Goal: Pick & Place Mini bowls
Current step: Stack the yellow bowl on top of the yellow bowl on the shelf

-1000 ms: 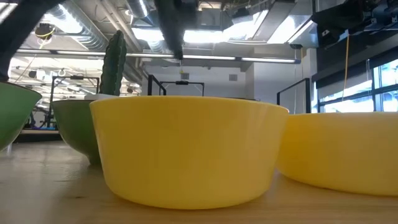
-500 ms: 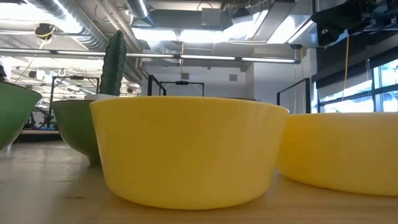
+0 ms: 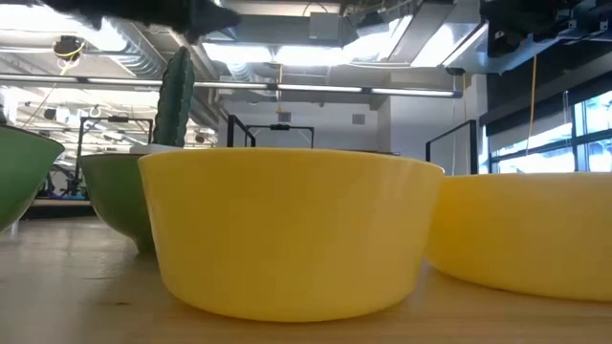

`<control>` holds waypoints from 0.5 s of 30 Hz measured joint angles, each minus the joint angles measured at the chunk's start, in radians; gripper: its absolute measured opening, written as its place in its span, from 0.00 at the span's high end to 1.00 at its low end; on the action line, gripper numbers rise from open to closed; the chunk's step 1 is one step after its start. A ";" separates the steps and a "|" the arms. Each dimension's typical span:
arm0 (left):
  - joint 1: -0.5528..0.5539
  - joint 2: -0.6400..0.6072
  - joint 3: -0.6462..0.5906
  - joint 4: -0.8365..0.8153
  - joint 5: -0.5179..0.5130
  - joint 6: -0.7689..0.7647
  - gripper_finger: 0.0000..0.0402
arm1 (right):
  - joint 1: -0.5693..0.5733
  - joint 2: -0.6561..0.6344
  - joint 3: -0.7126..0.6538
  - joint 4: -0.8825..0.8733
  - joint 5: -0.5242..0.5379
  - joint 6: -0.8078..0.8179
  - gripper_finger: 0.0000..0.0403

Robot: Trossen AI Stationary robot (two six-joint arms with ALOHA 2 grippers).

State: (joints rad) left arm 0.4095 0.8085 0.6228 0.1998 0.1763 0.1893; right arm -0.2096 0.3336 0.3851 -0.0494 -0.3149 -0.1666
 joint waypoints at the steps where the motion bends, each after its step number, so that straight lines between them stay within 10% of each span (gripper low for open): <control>1: -0.001 -0.019 -0.036 0.028 0.008 0.015 0.99 | 0.000 0.000 0.000 0.000 0.000 0.000 0.98; 15: -0.003 -0.103 -0.342 0.357 0.028 0.026 0.99 | 0.000 0.031 0.000 0.006 0.000 0.000 0.98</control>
State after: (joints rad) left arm 0.4070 0.7059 0.2811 0.5566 0.2043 0.2150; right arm -0.2100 0.3642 0.3850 -0.0430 -0.3146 -0.1666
